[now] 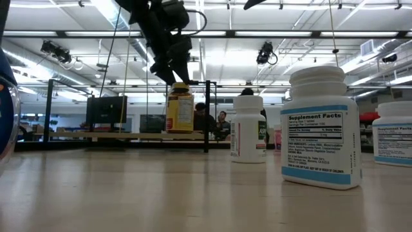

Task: Pick and place medicine bottles onto shelf by color
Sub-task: Put the yellow medicine bottle on the shelf

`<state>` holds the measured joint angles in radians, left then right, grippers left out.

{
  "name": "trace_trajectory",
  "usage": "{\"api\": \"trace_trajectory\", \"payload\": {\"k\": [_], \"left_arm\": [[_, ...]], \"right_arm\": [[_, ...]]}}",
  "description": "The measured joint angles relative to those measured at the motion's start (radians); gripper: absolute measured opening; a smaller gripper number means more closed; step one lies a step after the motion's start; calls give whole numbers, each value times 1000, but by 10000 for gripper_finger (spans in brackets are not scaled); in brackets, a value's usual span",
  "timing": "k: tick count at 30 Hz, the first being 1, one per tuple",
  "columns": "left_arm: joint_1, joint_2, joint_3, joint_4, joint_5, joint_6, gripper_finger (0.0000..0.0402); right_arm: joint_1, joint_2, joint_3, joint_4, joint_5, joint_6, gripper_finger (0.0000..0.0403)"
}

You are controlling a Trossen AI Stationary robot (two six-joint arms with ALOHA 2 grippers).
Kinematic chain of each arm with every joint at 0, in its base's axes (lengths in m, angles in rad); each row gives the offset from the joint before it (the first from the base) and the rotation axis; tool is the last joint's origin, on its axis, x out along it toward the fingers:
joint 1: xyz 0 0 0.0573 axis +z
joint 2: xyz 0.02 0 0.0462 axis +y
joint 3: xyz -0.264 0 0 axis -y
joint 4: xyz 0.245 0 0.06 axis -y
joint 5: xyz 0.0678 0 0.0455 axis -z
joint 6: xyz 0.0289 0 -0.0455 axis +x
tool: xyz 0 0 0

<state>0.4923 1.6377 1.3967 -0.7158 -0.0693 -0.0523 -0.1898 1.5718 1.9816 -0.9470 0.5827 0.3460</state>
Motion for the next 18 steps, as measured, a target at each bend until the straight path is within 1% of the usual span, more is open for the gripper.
{"api": "trace_trajectory", "payload": {"k": [2, 6, 9, 12, 18], "left_arm": [[0, 10, -4, -25, -1, -10, 355], [-2, 20, -2, -7, -2, -16, 354], [-2, 30, -2, -16, 0, -45, 344], [-9, 40, -1, -15, -1, -72, 315], [-6, 35, 1, -29, -2, -76, 224]], "right_arm": [[0, 0, 0, 0, 0, 1, 323], [0, 0, 0, 0, 0, 1, 323], [0, 0, 0, 0, 0, -7, 323], [0, 0, 0, -1, 0, -6, 323], [0, 0, 0, -2, 0, -18, 323]]}}
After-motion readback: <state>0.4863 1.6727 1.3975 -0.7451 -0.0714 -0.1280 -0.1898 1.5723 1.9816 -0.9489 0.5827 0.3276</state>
